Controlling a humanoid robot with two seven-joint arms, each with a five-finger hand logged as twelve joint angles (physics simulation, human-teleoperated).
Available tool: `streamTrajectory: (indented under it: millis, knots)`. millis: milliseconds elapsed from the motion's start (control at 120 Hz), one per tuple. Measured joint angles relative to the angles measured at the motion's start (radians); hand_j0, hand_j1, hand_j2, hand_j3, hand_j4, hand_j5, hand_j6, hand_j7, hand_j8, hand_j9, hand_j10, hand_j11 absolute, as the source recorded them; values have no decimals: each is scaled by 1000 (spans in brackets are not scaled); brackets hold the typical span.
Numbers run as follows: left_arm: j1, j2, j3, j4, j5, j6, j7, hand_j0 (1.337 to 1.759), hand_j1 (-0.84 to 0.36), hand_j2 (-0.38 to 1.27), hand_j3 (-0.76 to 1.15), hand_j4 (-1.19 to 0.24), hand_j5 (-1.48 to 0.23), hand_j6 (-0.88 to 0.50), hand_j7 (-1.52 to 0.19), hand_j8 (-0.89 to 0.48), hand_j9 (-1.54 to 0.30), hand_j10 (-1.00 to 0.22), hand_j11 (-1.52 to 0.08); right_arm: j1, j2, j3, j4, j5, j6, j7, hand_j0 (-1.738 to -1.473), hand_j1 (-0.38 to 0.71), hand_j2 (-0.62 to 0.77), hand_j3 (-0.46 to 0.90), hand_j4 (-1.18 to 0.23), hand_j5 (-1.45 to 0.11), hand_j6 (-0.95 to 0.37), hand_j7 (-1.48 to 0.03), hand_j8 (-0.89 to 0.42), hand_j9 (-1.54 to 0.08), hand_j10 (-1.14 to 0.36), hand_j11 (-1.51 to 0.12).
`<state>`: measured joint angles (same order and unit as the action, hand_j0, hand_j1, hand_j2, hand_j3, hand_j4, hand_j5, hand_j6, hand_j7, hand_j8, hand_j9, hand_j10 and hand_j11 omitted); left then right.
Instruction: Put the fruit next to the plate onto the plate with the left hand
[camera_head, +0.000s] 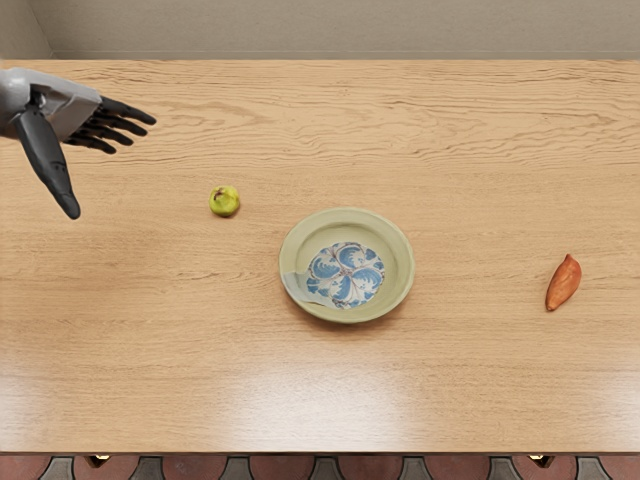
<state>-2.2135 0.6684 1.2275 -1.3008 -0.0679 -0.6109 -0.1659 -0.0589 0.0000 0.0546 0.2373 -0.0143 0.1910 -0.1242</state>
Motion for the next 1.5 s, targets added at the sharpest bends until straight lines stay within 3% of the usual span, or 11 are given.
streamTrajectory:
  millis: [342,467,567,592,708,775,867,983,1108,1183,1500]
  knots:
    - [19,-31,-30,24,11,0,1,1658,335,2,0,-12,-15,-12,-15,-12,-15,-12,-15,-2,0,-2,-5,0,-1,-4,-1658,-331,-3,0,-15,-19,-15,-20,-15,-20,-15,-20]
    - [-68,-347,28,73,26,0,3,1658,338,2,0,-10,-12,-10,-12,-10,-12,-9,-12,-2,0,-2,-6,0,-1,-5,-1658,-331,-3,0,-15,-19,-15,-20,-15,-20,-15,-20]
    - [-21,-501,85,86,-2,54,7,1658,339,1,0,-9,-11,-9,-11,-8,-11,-8,-11,-2,0,-3,-6,0,-1,-5,-1658,-331,-3,0,-15,-20,-15,-20,-15,-20,-15,-20]
    - [-8,-508,92,88,-29,98,30,1658,339,1,0,-9,-11,-9,-11,-9,-11,-8,-11,-2,0,-3,-6,0,-1,-5,-1658,-331,-3,0,-15,-20,-15,-20,-15,-20,-15,-20]
    - [52,-567,81,93,-166,365,222,1658,339,1,0,-8,-10,-8,-10,-8,-10,-8,-10,-2,0,-2,-6,0,-1,-5,-1658,-331,-3,0,-15,-20,-15,-20,-15,-20,-15,-20]
    - [98,-607,37,94,-184,449,273,1658,340,1,0,-7,-9,-7,-9,-7,-9,-7,-9,-2,0,-2,-6,1,-1,-5,-1658,-331,-3,0,-15,-19,-15,-20,-15,-20,-15,-20]
    - [163,-618,-45,100,-179,505,305,1658,341,1,0,-7,-9,-7,-9,-7,-9,-7,-9,-2,0,-2,-6,0,-1,-5,-1658,-331,-3,0,-15,-19,-15,-20,-15,-20,-15,-20]
    - [171,-577,-99,103,-182,529,316,1658,341,1,0,-7,-9,-7,-9,-7,-9,-7,-9,-2,0,-2,-6,0,-1,-5,-1658,-331,-3,0,-15,-19,-15,-20,-15,-20,-15,-20]
    - [275,-578,-122,116,-183,582,318,1658,340,1,0,-8,-9,-8,-9,-8,-9,-7,-9,-2,0,-2,-6,1,-1,-5,-1658,-331,-3,0,-15,-19,-15,-20,-15,-20,-15,-20]
    - [348,-584,-128,156,-182,619,318,1658,340,2,0,-8,-10,-8,-10,-8,-10,-8,-10,-2,0,-2,-6,1,-1,-5,-1658,-331,-3,0,-15,-19,-15,-20,-15,-20,-15,-20]
    - [457,-586,-203,277,-181,686,315,1658,295,9,0,-46,-59,-46,-59,-46,-59,-45,-59,-2,0,-2,-6,1,-1,-5,-1658,-331,-3,0,-15,-19,-15,-20,-15,-20,-15,-20]
